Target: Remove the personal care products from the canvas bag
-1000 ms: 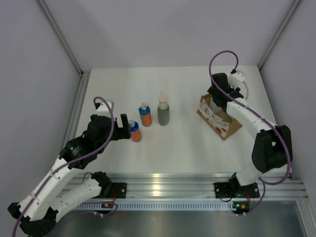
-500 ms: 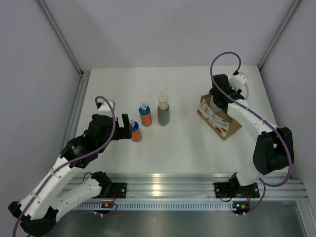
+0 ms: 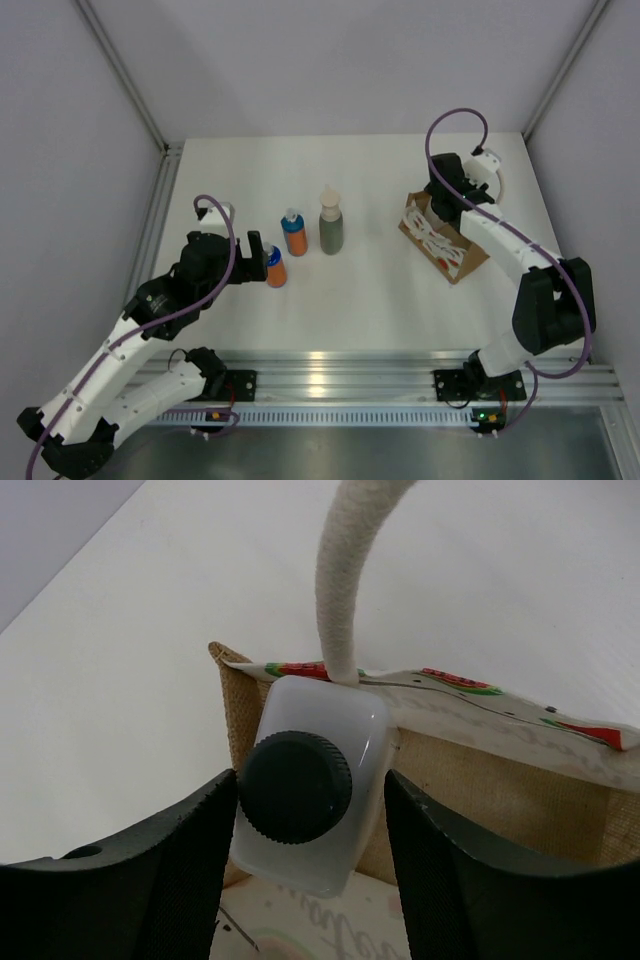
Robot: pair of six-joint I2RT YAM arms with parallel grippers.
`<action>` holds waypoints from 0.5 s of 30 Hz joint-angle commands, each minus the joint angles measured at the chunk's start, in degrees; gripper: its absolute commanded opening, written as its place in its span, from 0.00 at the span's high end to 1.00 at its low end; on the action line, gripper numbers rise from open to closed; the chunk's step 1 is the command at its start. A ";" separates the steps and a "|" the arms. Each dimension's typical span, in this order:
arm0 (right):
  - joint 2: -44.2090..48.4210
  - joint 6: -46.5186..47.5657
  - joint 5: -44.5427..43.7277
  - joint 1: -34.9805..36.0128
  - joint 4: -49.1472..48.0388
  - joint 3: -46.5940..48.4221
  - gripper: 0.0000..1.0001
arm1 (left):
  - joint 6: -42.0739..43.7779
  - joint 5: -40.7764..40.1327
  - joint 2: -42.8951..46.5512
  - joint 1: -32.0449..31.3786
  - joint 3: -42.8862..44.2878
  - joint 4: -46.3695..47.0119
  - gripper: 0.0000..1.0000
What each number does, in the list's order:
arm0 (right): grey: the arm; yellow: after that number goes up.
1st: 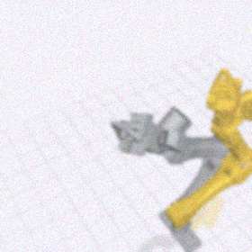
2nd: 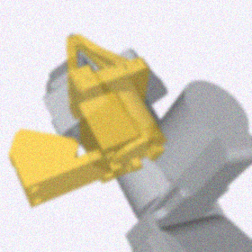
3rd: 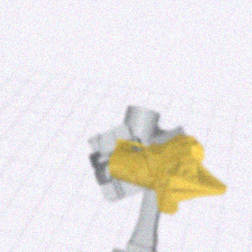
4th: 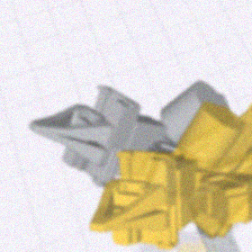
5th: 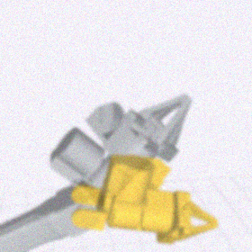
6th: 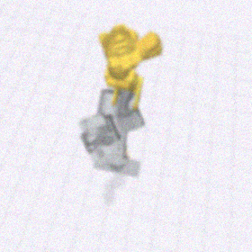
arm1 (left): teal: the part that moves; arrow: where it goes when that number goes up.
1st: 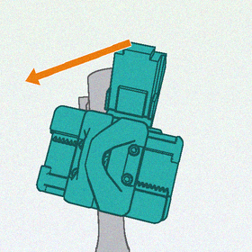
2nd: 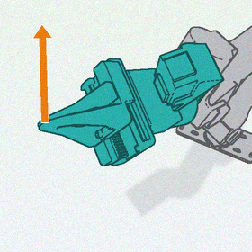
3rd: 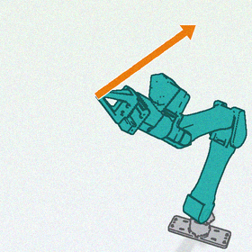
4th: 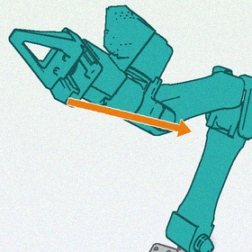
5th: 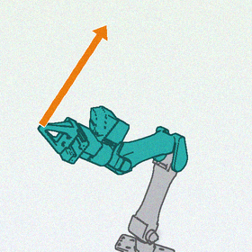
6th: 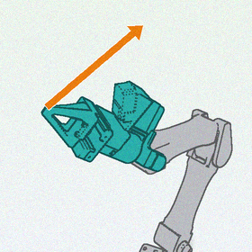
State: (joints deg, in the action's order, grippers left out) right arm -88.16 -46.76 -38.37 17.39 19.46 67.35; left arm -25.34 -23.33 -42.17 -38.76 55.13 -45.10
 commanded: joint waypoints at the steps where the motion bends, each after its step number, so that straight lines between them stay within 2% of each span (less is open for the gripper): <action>1: 2.55 -0.79 -2.58 -0.16 0.75 -1.34 0.42 | 0.64 0.83 -0.28 0.18 -0.11 2.74 0.02; 9: 2.82 -0.61 -2.68 -0.25 0.66 -2.05 0.41 | 0.73 1.01 -0.54 0.18 -0.20 2.65 0.02; 15: 1.68 3.60 -0.30 -0.51 0.58 0.58 0.28 | 0.65 1.45 -0.98 0.18 -0.20 2.74 0.02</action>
State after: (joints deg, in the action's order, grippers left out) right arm -87.13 -45.67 -39.11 17.39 19.57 66.00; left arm -25.32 -22.63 -42.70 -38.76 55.00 -44.99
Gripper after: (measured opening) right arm 0.707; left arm 0.983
